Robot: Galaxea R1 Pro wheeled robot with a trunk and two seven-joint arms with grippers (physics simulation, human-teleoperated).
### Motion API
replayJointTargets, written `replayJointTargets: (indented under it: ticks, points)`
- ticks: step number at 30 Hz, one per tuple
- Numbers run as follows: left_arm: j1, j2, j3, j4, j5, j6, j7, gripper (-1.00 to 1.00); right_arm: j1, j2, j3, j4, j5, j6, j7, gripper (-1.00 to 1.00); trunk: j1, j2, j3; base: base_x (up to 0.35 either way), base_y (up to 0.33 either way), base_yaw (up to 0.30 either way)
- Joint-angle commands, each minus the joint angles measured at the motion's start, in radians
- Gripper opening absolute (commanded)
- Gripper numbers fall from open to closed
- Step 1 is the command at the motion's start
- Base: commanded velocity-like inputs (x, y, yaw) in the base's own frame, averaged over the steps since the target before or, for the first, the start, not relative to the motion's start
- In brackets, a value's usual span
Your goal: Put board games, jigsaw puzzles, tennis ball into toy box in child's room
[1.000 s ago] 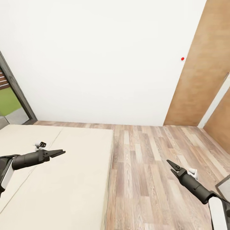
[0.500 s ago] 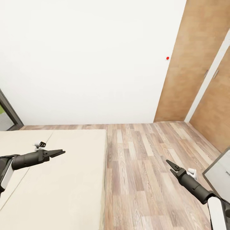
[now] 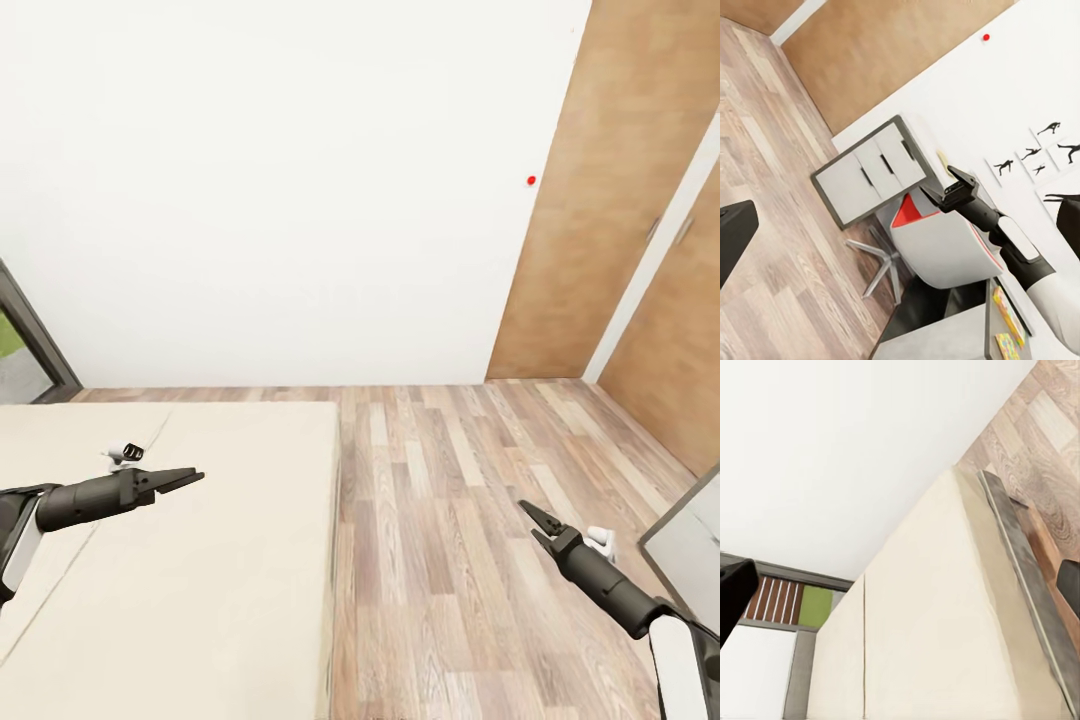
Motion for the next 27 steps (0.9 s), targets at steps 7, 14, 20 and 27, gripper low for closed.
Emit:
replayJointTargets:
  ticks: [7, 14, 20, 27]
  points:
    - [-0.001, 0.000, -0.001, 0.000, -0.001, 0.011, -0.004, 1.00, -0.001, 0.000, -0.003, 0.000, -0.002, 0.006, 0.004, 1.00, 0.000, -0.002, -0.006, -0.012, 0.015, 0.089]
    - [-0.001, 0.000, -0.001, 0.000, -0.001, 0.011, -0.004, 1.00, -0.001, 0.000, -0.006, 0.000, -0.002, 0.006, 0.006, 1.00, 0.000, -0.002, -0.007, -0.001, 0.228, 0.007]
    - [-0.001, 0.000, -0.001, 0.000, -0.002, 0.012, -0.004, 1.00, -0.001, 0.000, -0.006, 0.000, -0.002, 0.006, 0.008, 1.00, 0.000, -0.002, -0.007, 0.000, 0.280, 0.000]
    - [-0.001, 0.000, -0.001, 0.000, -0.002, 0.012, -0.004, 1.00, -0.001, 0.000, -0.006, 0.000, -0.002, 0.006, 0.007, 1.00, 0.000, -0.002, -0.007, 0.000, 0.283, 0.000]
